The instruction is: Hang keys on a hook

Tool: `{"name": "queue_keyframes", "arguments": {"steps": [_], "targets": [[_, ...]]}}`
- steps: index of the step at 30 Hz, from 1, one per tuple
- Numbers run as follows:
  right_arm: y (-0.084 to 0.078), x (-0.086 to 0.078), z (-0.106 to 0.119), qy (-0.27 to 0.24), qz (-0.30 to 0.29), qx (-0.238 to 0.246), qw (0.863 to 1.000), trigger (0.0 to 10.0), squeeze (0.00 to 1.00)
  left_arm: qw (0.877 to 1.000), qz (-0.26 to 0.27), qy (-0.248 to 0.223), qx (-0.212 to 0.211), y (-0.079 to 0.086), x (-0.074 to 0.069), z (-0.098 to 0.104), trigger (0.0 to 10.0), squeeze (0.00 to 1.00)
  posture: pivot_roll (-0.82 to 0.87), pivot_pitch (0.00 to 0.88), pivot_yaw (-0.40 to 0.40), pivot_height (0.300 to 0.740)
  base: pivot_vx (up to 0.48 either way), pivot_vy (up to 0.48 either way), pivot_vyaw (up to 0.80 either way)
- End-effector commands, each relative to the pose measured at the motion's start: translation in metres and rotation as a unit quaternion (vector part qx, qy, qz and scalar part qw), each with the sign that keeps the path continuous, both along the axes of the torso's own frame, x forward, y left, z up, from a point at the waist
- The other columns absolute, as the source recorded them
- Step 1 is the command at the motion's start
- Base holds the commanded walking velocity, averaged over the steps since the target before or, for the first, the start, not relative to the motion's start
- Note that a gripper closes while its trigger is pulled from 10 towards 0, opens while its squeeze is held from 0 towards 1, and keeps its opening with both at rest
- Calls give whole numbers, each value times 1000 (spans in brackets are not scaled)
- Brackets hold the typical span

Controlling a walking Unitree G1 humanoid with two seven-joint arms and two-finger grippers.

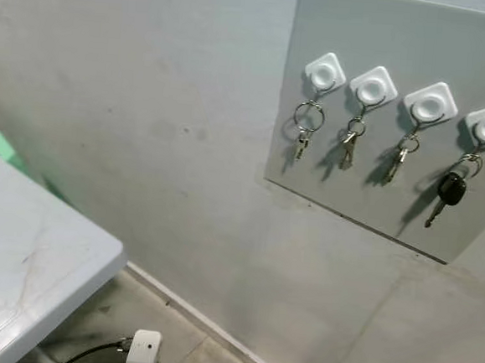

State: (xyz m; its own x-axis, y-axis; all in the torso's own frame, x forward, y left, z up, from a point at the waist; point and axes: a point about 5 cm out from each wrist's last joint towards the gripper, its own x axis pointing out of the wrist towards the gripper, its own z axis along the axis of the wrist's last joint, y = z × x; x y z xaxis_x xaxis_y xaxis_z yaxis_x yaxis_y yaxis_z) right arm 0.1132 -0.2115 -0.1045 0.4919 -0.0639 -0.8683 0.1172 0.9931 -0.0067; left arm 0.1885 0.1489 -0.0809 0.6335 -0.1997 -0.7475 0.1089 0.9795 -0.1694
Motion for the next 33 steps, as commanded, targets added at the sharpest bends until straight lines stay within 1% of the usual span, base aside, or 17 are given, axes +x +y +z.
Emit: {"name": "queue_keyframes", "arguments": {"steps": [1,13,23,33], "targets": [[2,-1,-1,7,5,-2,1000,10000,0,1000,3,4,6,2,0,0,10000,0,14,0,23,740,0,0,-700],[1,-6,-2,18,12,-4,1000,10000,0,1000,6,16,6,3,-8,-4,10000,0,14,0,17,740,0,0,-692],[1,-8,-3,22,14,-4,1000,10000,0,1000,10,20,2,2,-9,-5,10000,0,13,0,13,740,0,0,-668],[2,-10,-4,26,13,-3,1000,10000,0,1000,8,21,7,3,-8,-4,10000,0,12,0,13,740,0,-471,-652]]}}
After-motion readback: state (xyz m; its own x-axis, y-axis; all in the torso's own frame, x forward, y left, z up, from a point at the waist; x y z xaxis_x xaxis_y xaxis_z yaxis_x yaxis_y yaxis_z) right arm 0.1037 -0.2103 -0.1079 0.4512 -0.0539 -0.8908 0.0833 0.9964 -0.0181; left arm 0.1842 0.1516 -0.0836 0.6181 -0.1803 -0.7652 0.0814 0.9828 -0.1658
